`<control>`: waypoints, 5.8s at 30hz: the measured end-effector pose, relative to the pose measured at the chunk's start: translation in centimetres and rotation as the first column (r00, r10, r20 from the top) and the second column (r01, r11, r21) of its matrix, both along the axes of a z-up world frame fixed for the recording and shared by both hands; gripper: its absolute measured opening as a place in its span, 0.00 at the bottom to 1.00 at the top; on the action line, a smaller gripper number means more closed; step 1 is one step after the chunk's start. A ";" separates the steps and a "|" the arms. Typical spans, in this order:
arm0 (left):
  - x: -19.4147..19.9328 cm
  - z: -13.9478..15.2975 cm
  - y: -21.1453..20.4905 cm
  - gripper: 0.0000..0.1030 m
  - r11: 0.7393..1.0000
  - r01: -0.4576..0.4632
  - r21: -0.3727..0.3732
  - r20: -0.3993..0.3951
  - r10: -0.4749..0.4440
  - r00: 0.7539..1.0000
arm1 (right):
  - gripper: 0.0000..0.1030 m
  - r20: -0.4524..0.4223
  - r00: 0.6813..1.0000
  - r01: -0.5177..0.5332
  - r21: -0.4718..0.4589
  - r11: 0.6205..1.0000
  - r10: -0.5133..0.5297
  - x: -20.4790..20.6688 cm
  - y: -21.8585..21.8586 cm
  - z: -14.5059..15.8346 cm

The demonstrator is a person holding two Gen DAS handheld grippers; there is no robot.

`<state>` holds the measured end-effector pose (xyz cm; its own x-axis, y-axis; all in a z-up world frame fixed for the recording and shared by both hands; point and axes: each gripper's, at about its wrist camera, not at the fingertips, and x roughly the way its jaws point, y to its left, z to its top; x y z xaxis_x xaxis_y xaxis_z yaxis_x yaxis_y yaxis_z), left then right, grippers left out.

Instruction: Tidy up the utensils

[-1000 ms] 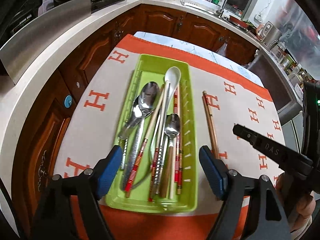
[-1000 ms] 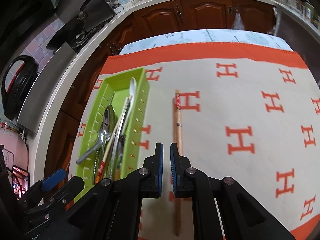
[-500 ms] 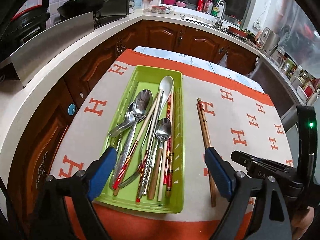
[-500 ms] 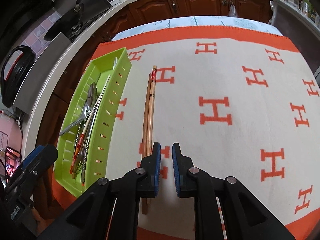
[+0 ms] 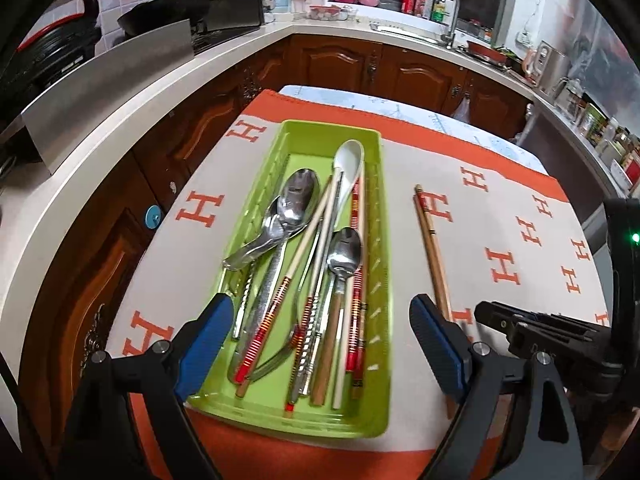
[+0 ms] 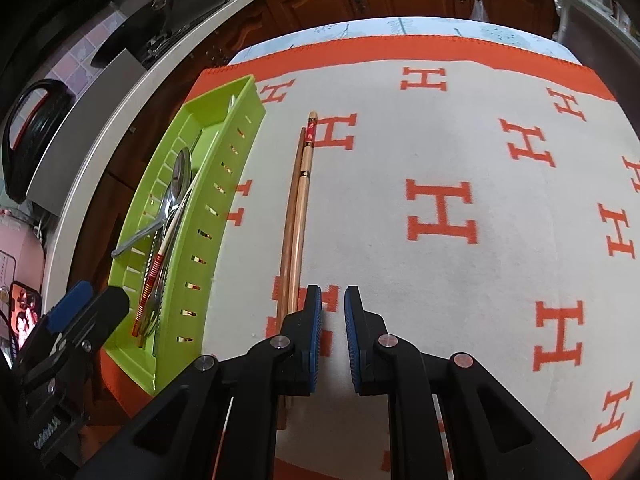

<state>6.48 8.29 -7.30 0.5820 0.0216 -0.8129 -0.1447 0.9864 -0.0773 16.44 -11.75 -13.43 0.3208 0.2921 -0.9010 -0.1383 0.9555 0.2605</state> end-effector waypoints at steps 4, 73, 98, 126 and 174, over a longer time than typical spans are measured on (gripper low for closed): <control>0.6 -0.7 0.4 0.86 1.000 -0.009 -0.004 -0.025 0.009 1.000 | 0.12 -0.001 1.000 -0.023 -0.031 0.999 0.023 0.3 0.7 -0.7; 9.6 -6.4 -9.4 0.25 0.985 0.134 -0.107 -0.491 -0.169 0.854 | 0.06 -0.113 0.980 0.190 0.280 0.941 -0.164 -1.0 -12.1 -0.9; 6.1 1.5 -6.7 0.04 0.938 0.202 -0.283 -0.277 -0.281 0.919 | 0.06 -0.088 0.988 0.150 0.330 0.932 -0.128 -2.1 -10.4 1.1; 9.0 -1.7 7.2 0.05 0.965 0.094 -0.246 -0.252 -0.157 0.955 | 0.06 -0.110 0.993 0.064 0.238 0.969 -0.039 5.6 10.5 5.5; -3.1 7.3 0.6 0.98 0.989 0.120 -0.090 -0.023 -0.123 0.992 | 0.35 0.171 0.985 0.033 -0.055 0.998 -0.024 -9.3 -0.4 12.8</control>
